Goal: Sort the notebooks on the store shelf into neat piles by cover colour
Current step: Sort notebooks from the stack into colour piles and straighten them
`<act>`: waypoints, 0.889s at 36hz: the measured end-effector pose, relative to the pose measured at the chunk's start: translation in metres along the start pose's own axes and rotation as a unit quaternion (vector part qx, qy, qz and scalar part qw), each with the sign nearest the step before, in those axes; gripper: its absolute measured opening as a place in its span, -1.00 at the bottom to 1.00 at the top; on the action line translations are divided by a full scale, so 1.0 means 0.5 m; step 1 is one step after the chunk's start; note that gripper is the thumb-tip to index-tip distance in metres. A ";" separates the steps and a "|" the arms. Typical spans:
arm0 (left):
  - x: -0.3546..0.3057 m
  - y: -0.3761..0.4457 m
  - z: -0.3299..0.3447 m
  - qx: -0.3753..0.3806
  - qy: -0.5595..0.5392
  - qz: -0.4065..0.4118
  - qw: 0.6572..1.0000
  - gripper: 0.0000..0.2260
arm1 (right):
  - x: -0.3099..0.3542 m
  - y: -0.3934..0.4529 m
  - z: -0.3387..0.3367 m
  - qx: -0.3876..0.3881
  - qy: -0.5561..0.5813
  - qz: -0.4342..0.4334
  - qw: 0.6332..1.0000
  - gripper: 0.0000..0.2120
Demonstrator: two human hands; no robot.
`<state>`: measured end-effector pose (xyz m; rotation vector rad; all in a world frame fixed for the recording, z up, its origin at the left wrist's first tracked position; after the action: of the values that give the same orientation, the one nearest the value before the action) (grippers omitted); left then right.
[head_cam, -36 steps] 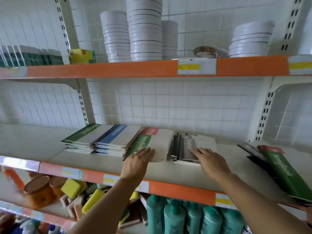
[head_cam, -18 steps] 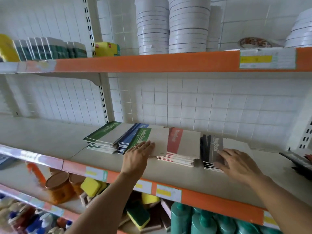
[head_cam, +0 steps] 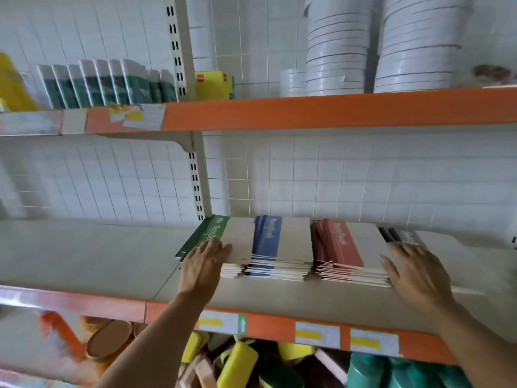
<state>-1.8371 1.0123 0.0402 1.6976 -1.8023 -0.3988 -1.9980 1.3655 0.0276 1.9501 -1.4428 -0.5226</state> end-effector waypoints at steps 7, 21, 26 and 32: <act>0.065 -0.019 0.021 0.025 0.007 -0.026 0.999 -0.62 | 0.044 0.005 -0.012 -0.024 -0.002 0.016 1.000 -0.53; 0.066 0.001 0.103 0.197 -0.131 -0.038 0.971 -0.45 | 0.089 -0.011 -0.018 0.020 -0.031 0.026 0.999 -0.59; 0.029 0.023 0.094 0.167 -0.145 -0.026 0.975 -0.14 | 0.073 -0.023 -0.024 0.045 -0.034 0.058 0.997 -0.72; -0.078 0.063 0.079 0.154 -0.169 0.004 0.974 -0.19 | 0.032 -0.067 -0.017 0.169 -0.008 0.102 0.980 -0.63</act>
<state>-1.8869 1.0463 0.0203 1.9213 -2.2102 -0.4448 -1.9642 1.3586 0.0113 2.0197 -1.8134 -0.2081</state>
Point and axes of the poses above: each hand's wrist, its own y-axis towards the middle knuckle, its own z-axis out of the palm, x = y × z, the point moved 7 cm from there along y, towards the middle knuckle, and after that the axes turned 12 degrees about z, right-handed, at the moved point
